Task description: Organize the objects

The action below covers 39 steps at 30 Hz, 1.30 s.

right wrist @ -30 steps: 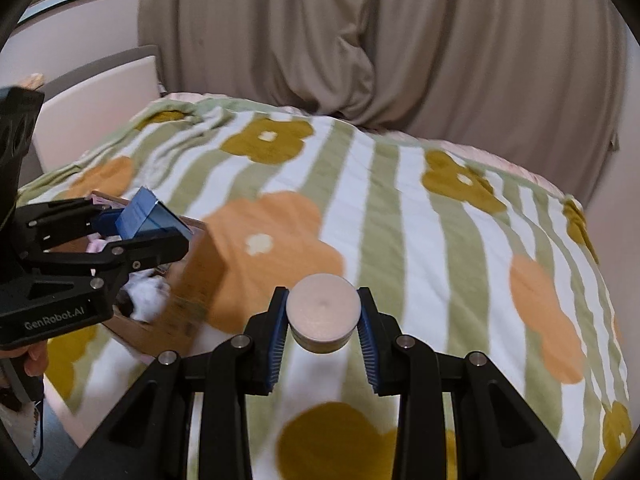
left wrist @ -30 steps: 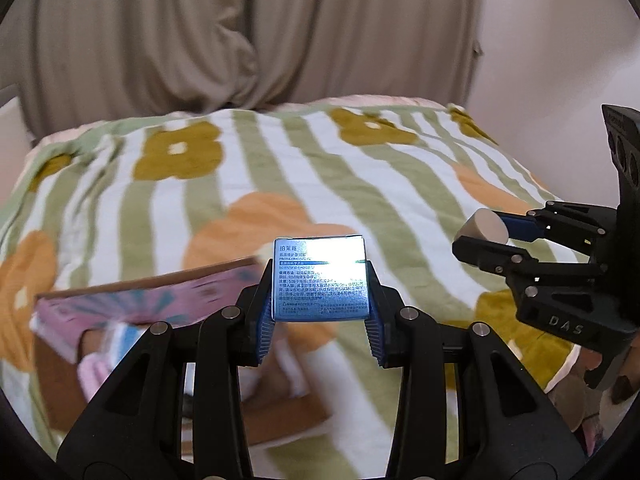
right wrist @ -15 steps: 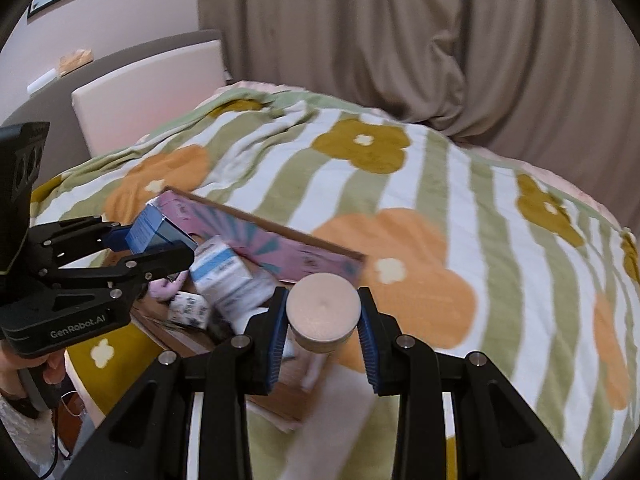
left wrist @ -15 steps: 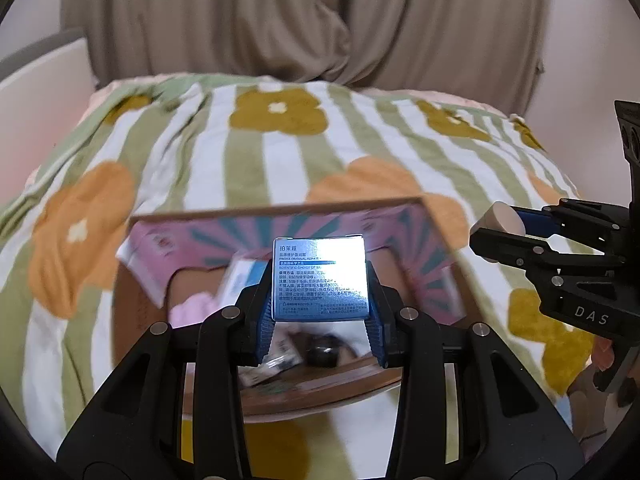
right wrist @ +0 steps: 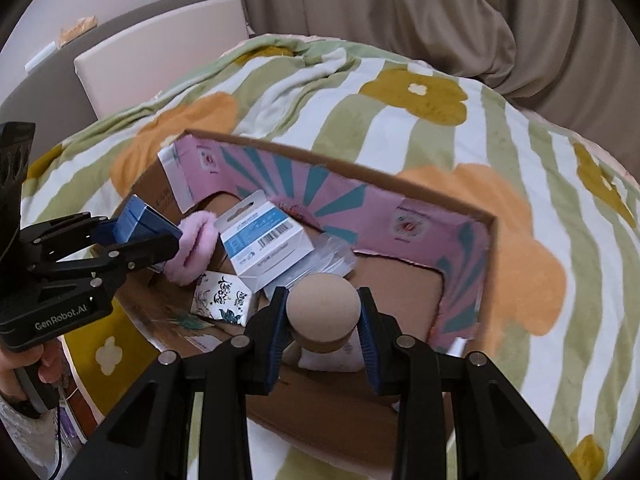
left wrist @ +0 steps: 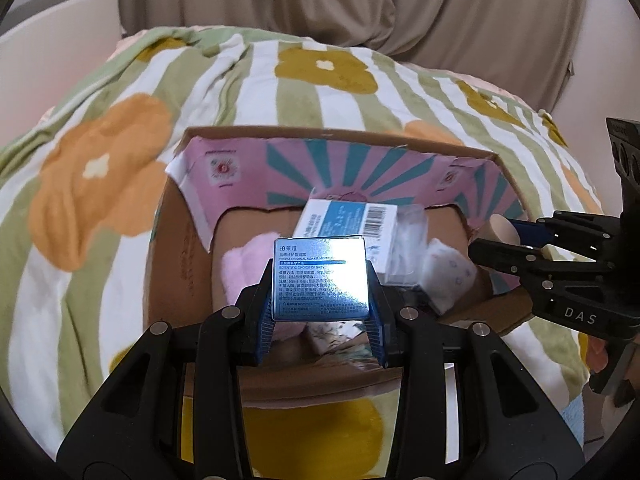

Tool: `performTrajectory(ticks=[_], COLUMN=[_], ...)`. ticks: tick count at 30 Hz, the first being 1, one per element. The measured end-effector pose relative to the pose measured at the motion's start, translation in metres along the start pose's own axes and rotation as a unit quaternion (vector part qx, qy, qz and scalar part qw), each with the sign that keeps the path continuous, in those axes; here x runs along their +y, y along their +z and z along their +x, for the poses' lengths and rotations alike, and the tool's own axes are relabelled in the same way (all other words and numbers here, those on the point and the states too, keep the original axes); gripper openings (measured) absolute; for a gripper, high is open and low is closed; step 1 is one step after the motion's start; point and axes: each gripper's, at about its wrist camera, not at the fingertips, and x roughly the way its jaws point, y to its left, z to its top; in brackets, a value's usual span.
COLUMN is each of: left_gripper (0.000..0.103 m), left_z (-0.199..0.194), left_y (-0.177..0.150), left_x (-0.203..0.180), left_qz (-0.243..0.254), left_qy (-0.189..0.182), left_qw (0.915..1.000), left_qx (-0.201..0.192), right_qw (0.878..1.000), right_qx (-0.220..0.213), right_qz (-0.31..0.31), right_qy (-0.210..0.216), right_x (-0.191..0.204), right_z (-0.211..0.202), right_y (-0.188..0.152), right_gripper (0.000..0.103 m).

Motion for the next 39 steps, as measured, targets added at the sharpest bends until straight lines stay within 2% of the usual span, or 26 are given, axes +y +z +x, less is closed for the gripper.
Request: performTrajectory(ticks=[11, 13, 14, 15, 16, 17, 19, 24, 33, 39], left_gripper=[0.037, 0.064, 0.102, 0.103, 0.103, 0.103, 0.103, 0.103, 0.103, 0.103], left_z=[-0.007, -0.008, -0.008, -0.009, -0.01, -0.009, -0.007, -0.008, -0.015, -0.029], left_y=[0.001, 0.002, 0.001, 0.0, 0.0, -0.001, -0.001, 0.0, 0.0, 0.007], left_x=[-0.006, -0.01, -0.012, -0.013, -0.013, -0.011, -0.009, -0.004, -0.004, -0.015], left_qz=[0.006, 0.014, 0.018, 0.021, 0.021, 0.019, 0.015, 0.005, 0.0, 0.006], left_qy=[-0.012, -0.005, 0.0, -0.003, -0.006, -0.006, -0.003, -0.005, 0.004, 0.009], left_qw=[0.9999, 0.9999, 0.9998, 0.9997, 0.9997, 0.9998, 0.9999, 1.0, 1.0, 0.9998], left_qx=[-0.008, -0.005, -0.004, -0.008, -0.011, -0.01, -0.008, -0.006, -0.006, -0.015], right_qw=[1.0, 0.999, 0.999, 0.999, 0.999, 0.999, 0.998, 0.998, 0.998, 0.999], right_qx=[0.02, 0.035, 0.041, 0.039, 0.031, 0.022, 0.02, 0.022, 0.015, 0.005], right_qz=[0.014, 0.023, 0.028, 0.031, 0.036, 0.041, 0.053, 0.058, 0.063, 0.046], right_qy=[0.014, 0.022, 0.016, 0.01, 0.006, 0.006, 0.02, 0.006, 0.016, -0.003], right_x=[0.005, 0.003, 0.001, 0.0, -0.002, -0.004, -0.009, -0.012, -0.009, -0.006], right_z=[0.007, 0.011, 0.012, 0.011, 0.01, 0.007, 0.006, 0.004, 0.002, -0.017], right_y=[0.006, 0.007, 0.008, 0.007, 0.007, 0.006, 0.005, 0.003, 0.002, 0.004], right_gripper=[0.031, 0.034, 0.05, 0.06, 0.08, 0.091, 0.102, 0.102, 0.102, 0.102])
